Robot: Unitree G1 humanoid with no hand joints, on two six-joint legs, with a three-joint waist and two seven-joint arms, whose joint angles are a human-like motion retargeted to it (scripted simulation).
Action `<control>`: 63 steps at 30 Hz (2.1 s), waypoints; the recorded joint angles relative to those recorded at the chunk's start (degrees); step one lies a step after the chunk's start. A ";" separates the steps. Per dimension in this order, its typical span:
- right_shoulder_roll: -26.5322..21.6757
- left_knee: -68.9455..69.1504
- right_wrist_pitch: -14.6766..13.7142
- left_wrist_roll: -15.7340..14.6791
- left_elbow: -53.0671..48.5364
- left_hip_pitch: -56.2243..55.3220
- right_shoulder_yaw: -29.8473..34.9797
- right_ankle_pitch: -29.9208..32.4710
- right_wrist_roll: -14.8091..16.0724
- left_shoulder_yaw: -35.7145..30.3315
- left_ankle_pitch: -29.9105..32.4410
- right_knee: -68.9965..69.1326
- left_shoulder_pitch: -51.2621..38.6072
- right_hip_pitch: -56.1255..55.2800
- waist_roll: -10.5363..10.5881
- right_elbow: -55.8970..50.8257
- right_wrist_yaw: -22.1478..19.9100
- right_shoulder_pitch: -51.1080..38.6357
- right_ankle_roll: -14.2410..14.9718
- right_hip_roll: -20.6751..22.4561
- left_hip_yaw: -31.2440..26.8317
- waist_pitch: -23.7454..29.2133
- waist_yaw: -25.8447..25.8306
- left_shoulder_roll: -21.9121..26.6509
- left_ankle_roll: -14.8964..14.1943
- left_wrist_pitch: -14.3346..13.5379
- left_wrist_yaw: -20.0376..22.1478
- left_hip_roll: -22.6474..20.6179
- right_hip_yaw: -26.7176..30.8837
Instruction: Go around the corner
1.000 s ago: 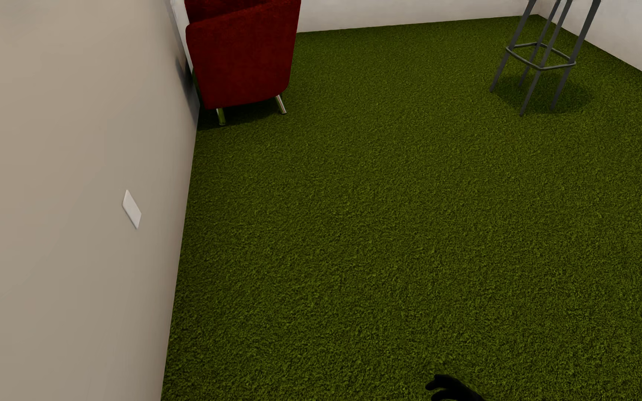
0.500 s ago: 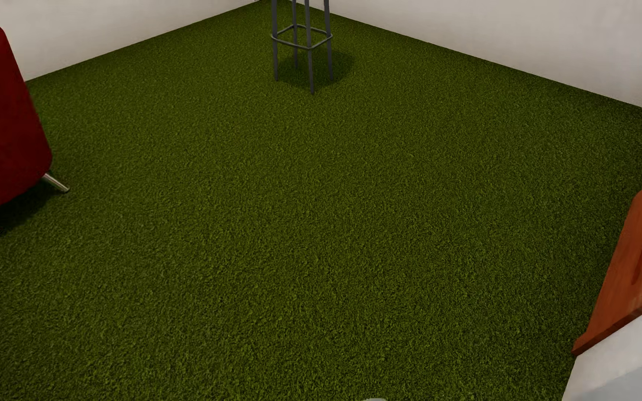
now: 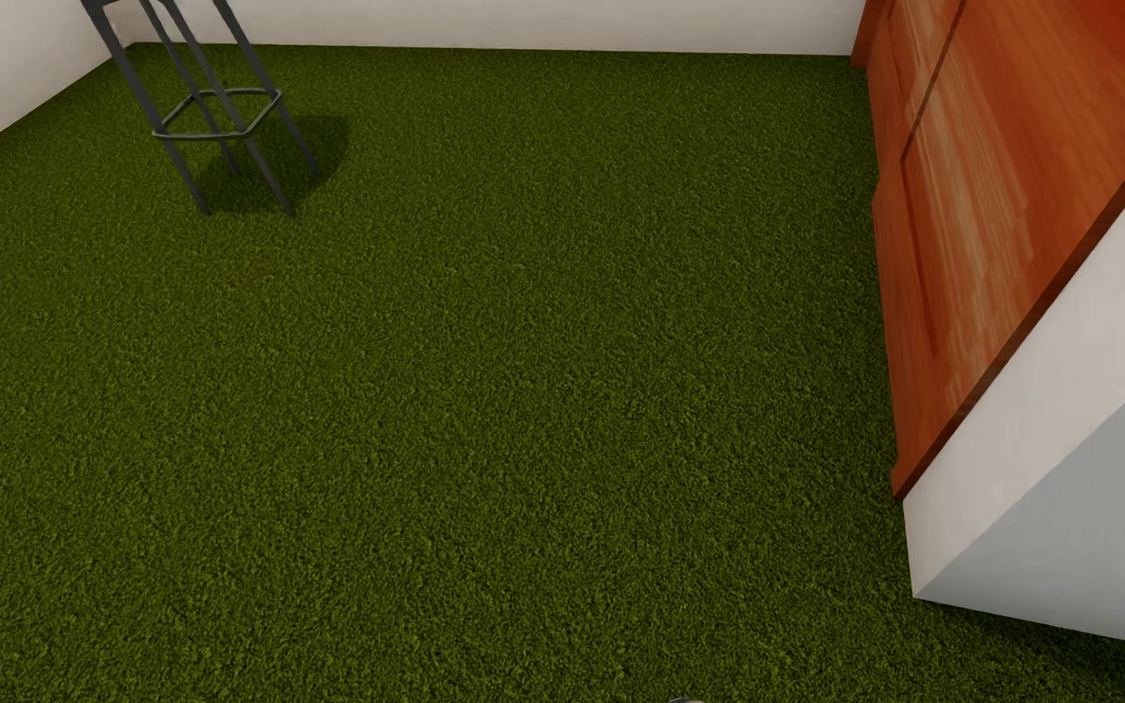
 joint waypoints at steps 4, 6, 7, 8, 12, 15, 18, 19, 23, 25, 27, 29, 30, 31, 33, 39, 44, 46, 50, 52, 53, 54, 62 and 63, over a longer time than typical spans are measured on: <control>-1.19 12.83 0.00 0.00 -5.01 -4.77 0.27 -2.61 0.00 -2.04 33.40 1.19 3.69 5.85 1.96 1.45 0.00 -0.61 0.00 3.87 0.00 -1.16 2.51 -4.49 0.00 0.00 0.00 3.51 0.00; -1.87 25.83 0.00 0.00 -8.23 -11.31 -0.82 -5.25 0.00 -4.41 33.56 0.83 4.24 10.29 1.03 -4.02 0.00 -0.65 0.00 4.34 0.00 -1.39 3.18 -3.98 0.00 0.00 0.00 4.84 0.00; -2.16 31.57 0.00 0.00 -8.75 -14.20 -1.39 -6.52 0.00 -4.48 29.22 0.87 3.91 12.63 0.55 -6.84 0.00 -1.10 0.00 4.73 0.00 -0.70 3.68 -3.63 0.00 0.00 0.00 5.20 0.00; -2.25 35.60 0.00 0.00 -8.47 -17.00 -2.18 -7.57 0.00 -4.07 25.90 0.71 3.27 14.92 -0.08 -8.91 0.00 -1.92 0.00 5.21 0.00 0.19 4.53 -3.32 0.00 0.00 0.00 5.37 0.00; -2.67 32.05 0.00 0.00 -7.50 -27.11 -3.72 -10.33 0.00 -3.12 33.51 -0.35 1.21 22.31 -3.26 -11.81 0.00 -5.88 0.00 5.76 0.00 2.32 11.32 -1.42 0.00 0.00 0.00 2.45 0.00; -3.35 21.79 0.00 0.00 -8.22 -32.79 -3.79 -13.47 0.00 -2.87 28.53 -0.52 2.02 27.06 -4.70 -12.95 0.00 -7.09 0.00 5.71 0.00 3.25 16.06 -0.06 0.00 0.00 0.00 0.89 0.00; -3.06 7.84 0.00 0.00 -5.14 -34.95 -3.13 -17.39 0.00 -2.54 22.39 -0.46 3.59 31.68 -5.53 -11.85 0.00 -6.83 0.00 5.45 0.00 3.53 18.99 -0.40 0.00 0.00 0.00 1.13 0.00; -2.81 3.23 0.00 0.00 -3.58 -35.09 -2.54 -18.88 0.00 -2.60 19.81 -0.22 4.26 32.84 -5.74 -11.18 0.00 -6.43 0.00 5.31 0.00 3.28 19.65 -0.78 0.00 0.00 0.00 1.55 0.00; -1.42 -4.93 0.00 0.00 0.88 -36.05 0.51 -24.82 0.00 -3.73 8.75 0.75 8.12 36.88 -5.42 -7.25 0.00 -3.15 0.00 5.18 0.00 1.24 20.83 -2.54 0.00 0.00 0.00 2.92 0.00; -0.90 -4.29 0.00 0.00 2.30 -36.38 2.12 -27.39 0.00 -4.63 13.45 -0.04 10.27 40.18 -5.06 -4.48 0.00 -0.37 0.00 3.99 0.00 -0.23 21.60 -3.65 0.00 0.00 0.00 2.43 0.00; -0.23 0.57 0.00 0.00 3.00 -39.95 3.05 -27.60 0.00 -5.46 27.08 -1.16 11.76 42.88 -5.08 -1.87 0.00 2.33 0.00 2.06 0.00 -2.23 21.21 -4.57 0.00 0.00 0.00 1.39 0.00; 1.28 8.71 0.00 0.00 3.33 -43.07 1.53 -21.54 0.00 -5.37 29.88 -1.05 11.48 45.48 -6.46 0.28 0.00 4.66 0.00 -0.45 0.00 -2.14 19.88 -4.90 0.00 0.00 0.00 -0.84 0.00; 1.82 10.73 0.00 0.00 2.88 -42.58 1.31 -15.42 0.00 -4.92 28.27 0.05 10.96 45.66 -6.49 1.05 0.00 5.47 0.00 -1.27 0.00 -1.87 20.18 -4.82 0.00 0.00 0.00 -1.17 0.00; 1.95 11.06 0.00 0.00 2.04 -41.41 1.98 -7.26 0.00 -4.18 26.52 2.27 10.37 44.16 -6.23 1.51 0.00 5.70 0.00 -2.09 0.00 -2.09 20.89 -4.71 0.00 0.00 0.00 -1.09 0.00; 1.63 9.89 0.00 0.00 -0.66 -39.16 2.29 9.61 0.00 -1.69 24.19 10.38 8.95 37.63 -6.23 1.31 0.00 4.07 0.00 -3.77 0.00 -2.90 20.59 -4.18 0.00 0.00 0.00 -1.97 0.00; -1.23 4.22 0.00 0.00 -4.81 -28.40 -8.73 -9.19 0.00 3.13 18.77 37.29 -1.07 18.31 -3.38 -10.12 0.00 -5.72 0.00 -1.61 0.00 2.37 12.45 2.58 0.00 0.00 0.00 -4.33 0.00; -3.62 0.48 0.00 0.00 -5.18 -23.22 -9.69 -11.97 0.00 7.66 15.18 16.62 -8.11 11.47 -0.45 -16.05 0.00 -9.93 0.00 2.12 0.00 4.43 8.24 5.55 0.00 0.00 0.00 -2.84 0.00; -3.51 -0.47 0.00 0.00 -7.49 -21.74 -8.36 -10.04 0.00 7.62 13.85 7.14 -8.56 12.59 -0.48 -15.20 0.00 -9.54 0.00 3.46 0.00 3.88 7.23 5.74 0.00 0.00 0.00 -2.89 0.00; -0.89 -0.03 0.00 0.00 -9.61 -21.73 -8.34 -9.04 0.00 5.21 11.02 0.06 -7.44 17.67 -3.09 -8.49 0.00 -5.39 0.00 1.90 0.00 0.32 7.15 4.73 0.00 0.00 0.00 -4.12 0.00; 0.44 -0.40 0.00 0.00 -8.42 -20.87 -6.09 -11.43 0.00 4.47 9.66 -3.33 -5.87 20.60 -5.41 -3.11 0.00 -3.81 0.00 1.11 0.00 -0.95 10.49 4.05 0.00 0.00 0.00 -4.88 0.00; 0.87 -1.00 0.00 0.00 -6.64 -20.02 -4.10 -10.98 0.00 4.29 8.94 -4.31 -4.73 21.46 -6.05 -0.32 0.00 -3.38 0.00 0.90 0.00 -1.51 12.55 3.35 0.00 0.00 0.00 -4.80 0.00; 1.16 -1.65 0.00 0.00 -4.07 -19.04 -2.29 -10.27 0.00 4.00 8.06 -4.73 -3.40 21.87 -6.39 2.06 0.00 -3.04 0.00 0.83 0.00 -2.08 14.34 2.42 0.00 0.00 0.00 -4.61 0.00; 1.89 -3.41 0.00 0.00 11.36 -14.56 -3.06 -11.04 0.00 -5.15 2.03 -3.98 5.14 21.96 -7.13 -2.77 0.00 -3.60 0.00 0.90 0.00 -3.65 14.14 -6.00 0.00 0.00 0.00 -4.18 0.00; 1.91 -3.48 0.00 0.00 10.51 -14.49 -2.52 -11.11 0.00 -5.53 1.74 -3.91 5.35 21.80 -7.22 -3.67 0.00 -3.63 0.00 0.85 0.00 -3.79 14.31 -6.42 0.00 0.00 0.00 -4.23 0.00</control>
